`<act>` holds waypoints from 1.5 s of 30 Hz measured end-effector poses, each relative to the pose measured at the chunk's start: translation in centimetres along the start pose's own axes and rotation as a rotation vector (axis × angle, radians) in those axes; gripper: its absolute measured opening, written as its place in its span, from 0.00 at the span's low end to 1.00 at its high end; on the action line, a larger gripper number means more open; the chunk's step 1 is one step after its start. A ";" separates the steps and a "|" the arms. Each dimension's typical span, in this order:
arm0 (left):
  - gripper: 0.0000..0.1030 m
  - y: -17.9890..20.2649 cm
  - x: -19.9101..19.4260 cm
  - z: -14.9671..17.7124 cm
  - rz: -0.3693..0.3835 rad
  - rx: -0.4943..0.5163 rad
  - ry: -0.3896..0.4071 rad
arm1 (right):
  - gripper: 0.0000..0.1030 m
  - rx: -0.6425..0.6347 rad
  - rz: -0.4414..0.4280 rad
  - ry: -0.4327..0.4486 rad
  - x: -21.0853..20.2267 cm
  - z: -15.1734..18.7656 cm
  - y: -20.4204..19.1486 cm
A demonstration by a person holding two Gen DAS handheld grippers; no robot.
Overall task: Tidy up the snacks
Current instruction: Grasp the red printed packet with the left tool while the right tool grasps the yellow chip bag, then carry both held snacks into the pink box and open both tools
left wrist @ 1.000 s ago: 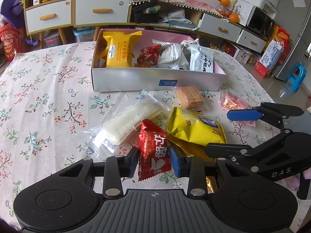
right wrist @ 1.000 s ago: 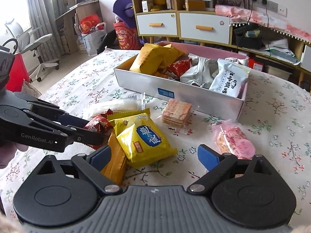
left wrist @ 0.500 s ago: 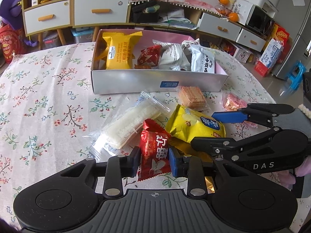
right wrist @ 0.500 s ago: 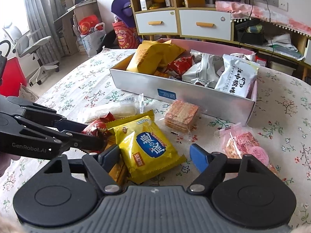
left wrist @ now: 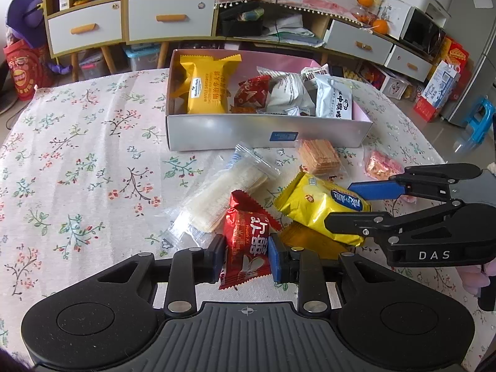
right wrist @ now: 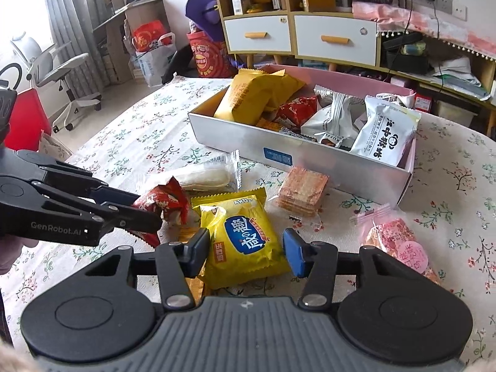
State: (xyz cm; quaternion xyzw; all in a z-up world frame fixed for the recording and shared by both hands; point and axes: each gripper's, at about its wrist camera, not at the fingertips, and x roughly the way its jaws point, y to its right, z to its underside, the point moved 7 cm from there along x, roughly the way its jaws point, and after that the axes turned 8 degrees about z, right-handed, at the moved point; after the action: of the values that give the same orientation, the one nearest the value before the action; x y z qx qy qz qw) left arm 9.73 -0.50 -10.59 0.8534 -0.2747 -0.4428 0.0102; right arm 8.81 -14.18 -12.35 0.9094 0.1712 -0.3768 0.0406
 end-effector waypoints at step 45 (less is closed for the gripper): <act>0.26 1.3 -2.4 -3.2 0.024 -0.051 0.085 | 0.45 0.043 0.068 0.031 -1.7 -2.3 0.1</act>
State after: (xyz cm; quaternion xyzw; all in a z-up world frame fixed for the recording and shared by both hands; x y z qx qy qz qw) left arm 10.49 -1.18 -6.50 0.8675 -0.2729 -0.4130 0.0490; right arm 9.27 -14.24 -9.55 0.9212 0.1326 -0.3645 0.0311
